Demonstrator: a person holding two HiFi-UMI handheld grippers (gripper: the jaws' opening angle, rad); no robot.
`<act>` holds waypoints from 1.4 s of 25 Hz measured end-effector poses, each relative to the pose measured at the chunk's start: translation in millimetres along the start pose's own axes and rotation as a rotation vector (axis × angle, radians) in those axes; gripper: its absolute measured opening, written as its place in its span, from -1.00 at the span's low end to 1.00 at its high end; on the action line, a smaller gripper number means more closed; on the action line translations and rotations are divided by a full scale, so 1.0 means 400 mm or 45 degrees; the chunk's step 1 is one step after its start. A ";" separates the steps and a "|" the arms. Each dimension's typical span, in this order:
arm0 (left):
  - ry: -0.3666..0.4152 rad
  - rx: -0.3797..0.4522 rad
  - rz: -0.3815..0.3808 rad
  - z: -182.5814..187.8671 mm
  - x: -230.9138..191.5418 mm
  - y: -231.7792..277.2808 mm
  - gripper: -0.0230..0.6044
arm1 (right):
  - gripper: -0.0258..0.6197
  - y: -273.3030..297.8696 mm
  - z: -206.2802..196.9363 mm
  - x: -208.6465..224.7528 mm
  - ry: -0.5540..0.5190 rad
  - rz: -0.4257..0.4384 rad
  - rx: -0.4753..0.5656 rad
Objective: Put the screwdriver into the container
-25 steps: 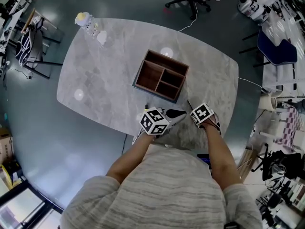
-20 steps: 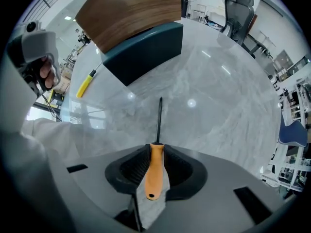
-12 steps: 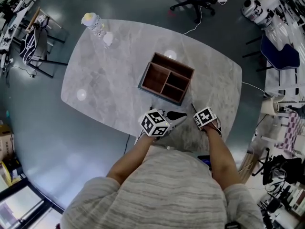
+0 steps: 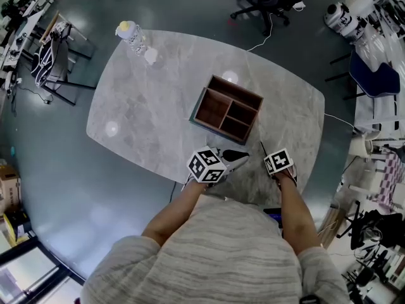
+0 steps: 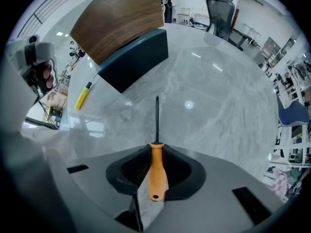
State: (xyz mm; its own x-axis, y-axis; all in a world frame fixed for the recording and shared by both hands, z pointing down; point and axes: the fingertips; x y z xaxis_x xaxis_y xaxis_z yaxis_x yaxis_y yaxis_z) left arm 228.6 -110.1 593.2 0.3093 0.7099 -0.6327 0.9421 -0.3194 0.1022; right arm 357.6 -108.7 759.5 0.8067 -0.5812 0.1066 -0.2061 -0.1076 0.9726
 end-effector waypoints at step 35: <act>0.114 -0.092 -0.123 0.085 0.010 -0.084 -0.88 | -0.70 -0.411 0.338 -0.085 0.361 -0.020 0.942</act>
State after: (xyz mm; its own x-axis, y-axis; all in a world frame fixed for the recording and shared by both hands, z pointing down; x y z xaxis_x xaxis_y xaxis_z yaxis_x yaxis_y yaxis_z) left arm 193.7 -117.8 560.9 0.2238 0.7892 -0.5719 0.9740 -0.2028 0.1013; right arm 289.0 -180.3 567.9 0.9026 -0.3581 0.2391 -0.4275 -0.6801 0.5955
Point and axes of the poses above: the fingertips, and each gripper's own axes: y forward along the fingers, x to its right, z out of its top, and after that the axes turned 8 degrees about x, right-handed
